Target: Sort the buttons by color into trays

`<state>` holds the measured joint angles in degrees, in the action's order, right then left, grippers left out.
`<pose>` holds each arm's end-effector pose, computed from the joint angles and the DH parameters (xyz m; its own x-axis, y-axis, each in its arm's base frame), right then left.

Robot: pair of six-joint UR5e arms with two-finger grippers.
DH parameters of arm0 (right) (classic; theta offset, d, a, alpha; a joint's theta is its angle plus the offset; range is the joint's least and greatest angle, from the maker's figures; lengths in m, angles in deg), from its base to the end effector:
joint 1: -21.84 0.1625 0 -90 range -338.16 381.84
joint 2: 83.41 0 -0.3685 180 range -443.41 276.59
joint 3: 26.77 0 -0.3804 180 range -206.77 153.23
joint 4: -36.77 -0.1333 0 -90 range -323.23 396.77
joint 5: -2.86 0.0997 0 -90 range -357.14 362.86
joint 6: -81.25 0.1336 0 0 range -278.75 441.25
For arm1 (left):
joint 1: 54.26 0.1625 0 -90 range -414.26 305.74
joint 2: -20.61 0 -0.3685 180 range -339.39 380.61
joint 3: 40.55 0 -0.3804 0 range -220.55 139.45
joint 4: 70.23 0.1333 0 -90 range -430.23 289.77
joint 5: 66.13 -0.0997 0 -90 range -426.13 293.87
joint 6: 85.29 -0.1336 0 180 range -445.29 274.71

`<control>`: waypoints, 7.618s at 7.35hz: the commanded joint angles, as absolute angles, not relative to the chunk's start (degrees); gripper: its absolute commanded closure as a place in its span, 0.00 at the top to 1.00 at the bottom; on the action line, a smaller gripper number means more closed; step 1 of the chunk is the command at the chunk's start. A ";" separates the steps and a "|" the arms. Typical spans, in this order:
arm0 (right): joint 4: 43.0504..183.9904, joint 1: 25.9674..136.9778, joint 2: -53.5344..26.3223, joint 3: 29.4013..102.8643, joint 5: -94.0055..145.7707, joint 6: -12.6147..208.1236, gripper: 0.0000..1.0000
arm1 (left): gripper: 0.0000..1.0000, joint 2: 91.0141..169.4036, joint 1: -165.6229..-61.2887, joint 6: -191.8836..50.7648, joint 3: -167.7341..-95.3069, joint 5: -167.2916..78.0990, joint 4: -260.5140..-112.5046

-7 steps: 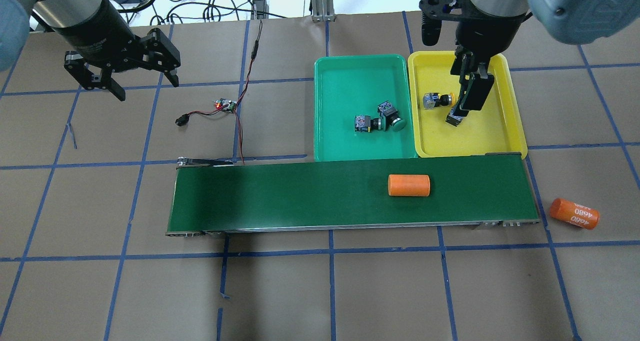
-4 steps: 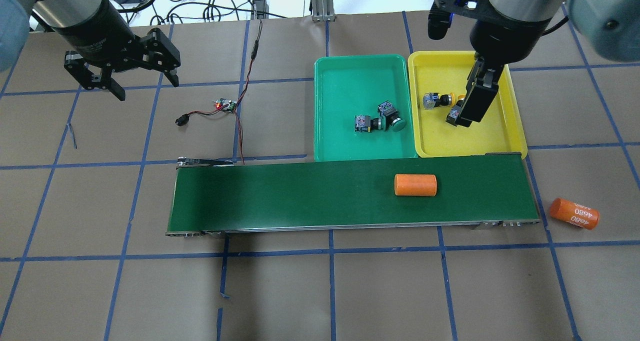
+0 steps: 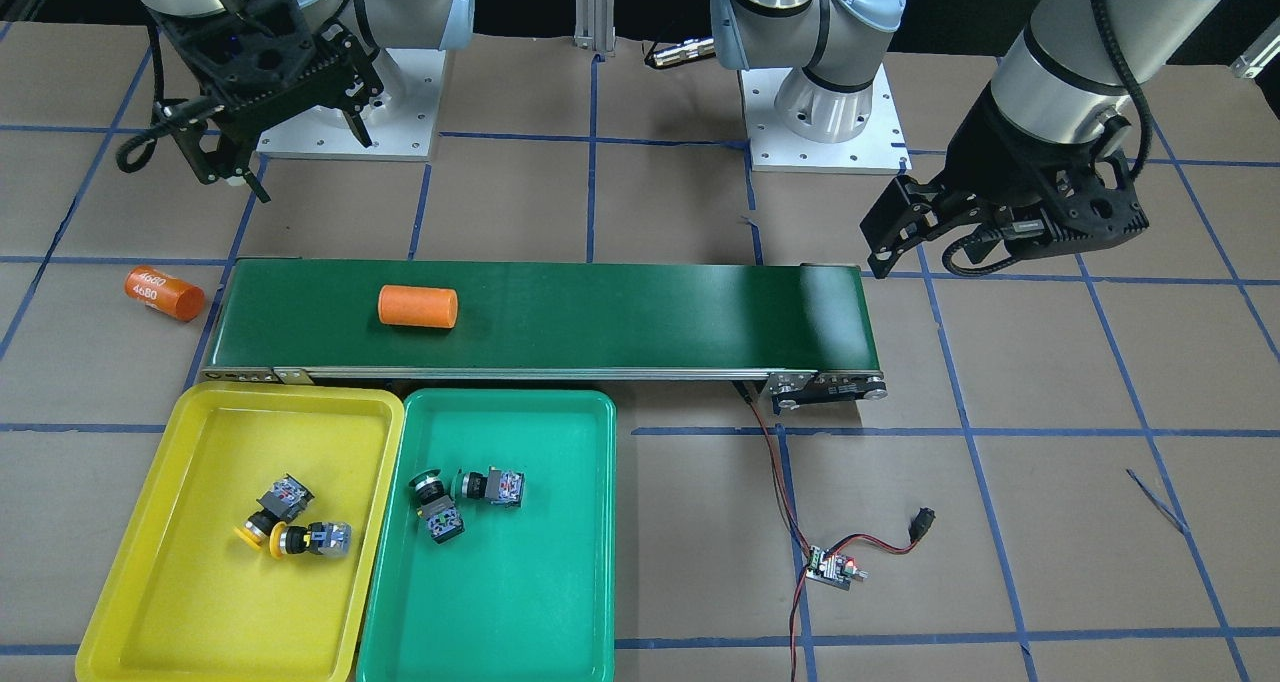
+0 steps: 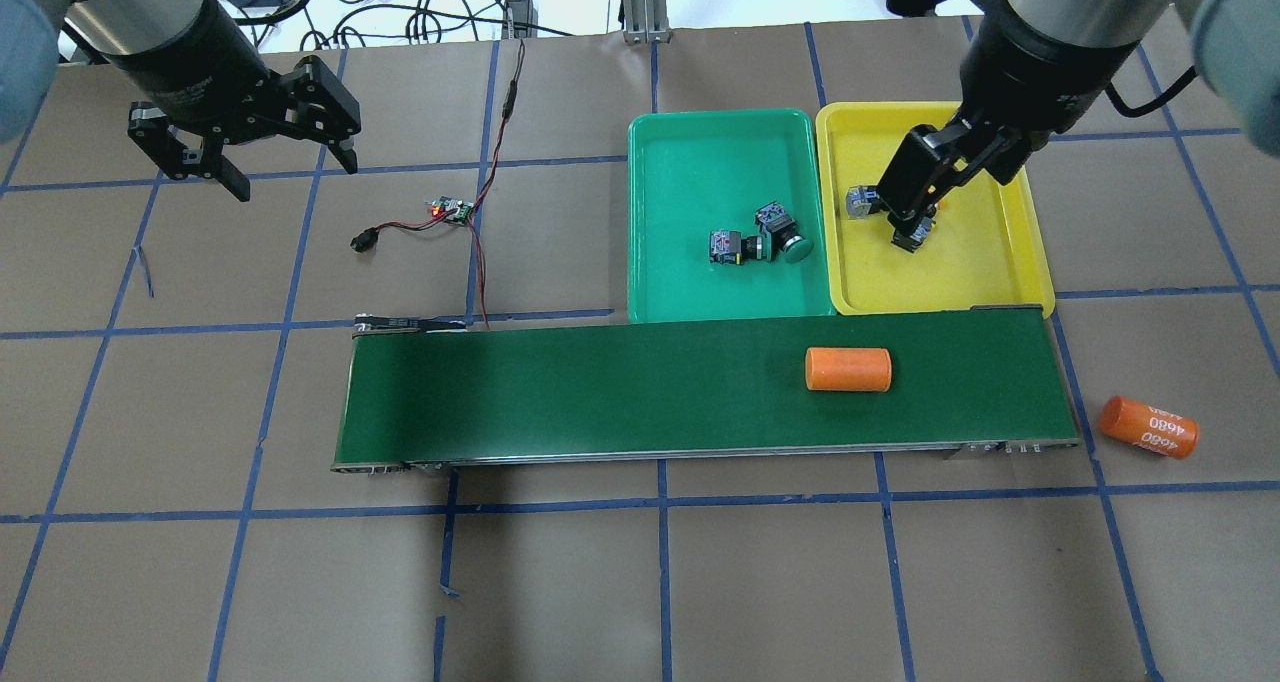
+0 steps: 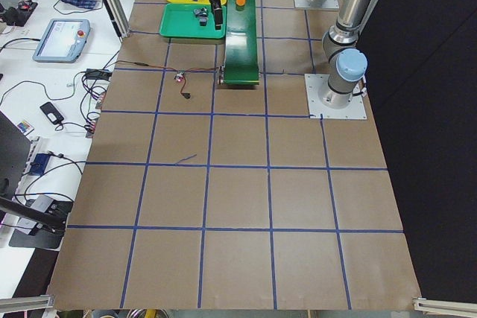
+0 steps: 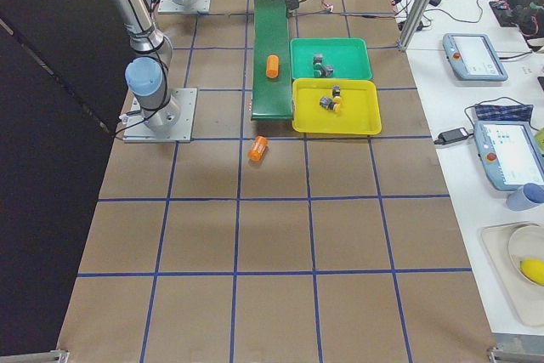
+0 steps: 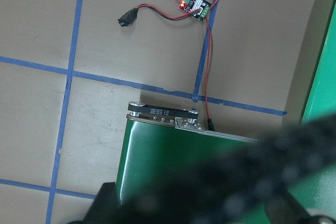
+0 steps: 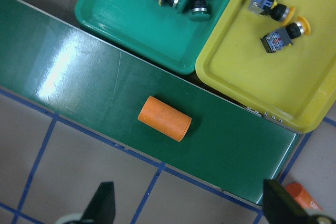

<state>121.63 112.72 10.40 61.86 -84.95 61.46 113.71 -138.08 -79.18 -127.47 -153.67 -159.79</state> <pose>0.1454 -0.4520 0.4311 -0.9349 -0.3530 -0.0357 -0.3527 0.9356 -0.0136 -0.0843 -0.5131 0.3976 -0.9762 -0.2124 0.0435 -0.2128 0.9771 -0.0027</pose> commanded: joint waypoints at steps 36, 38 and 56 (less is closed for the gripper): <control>121.32 112.98 12.03 62.61 -85.73 86.53 1.00 | 1.00 113.69 -138.02 -79.40 -127.47 -153.67 -159.79; 121.32 112.98 11.86 62.61 -85.82 86.53 1.00 | 1.00 113.69 -138.02 -79.49 -127.47 -153.67 -159.79; 121.59 112.63 11.68 62.70 -85.82 86.53 1.00 | 1.00 113.69 -138.02 -79.66 -127.47 -153.58 -159.79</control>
<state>121.56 112.63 11.71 62.67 -85.89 86.53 113.69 -137.96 -79.66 -127.48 -153.58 -159.79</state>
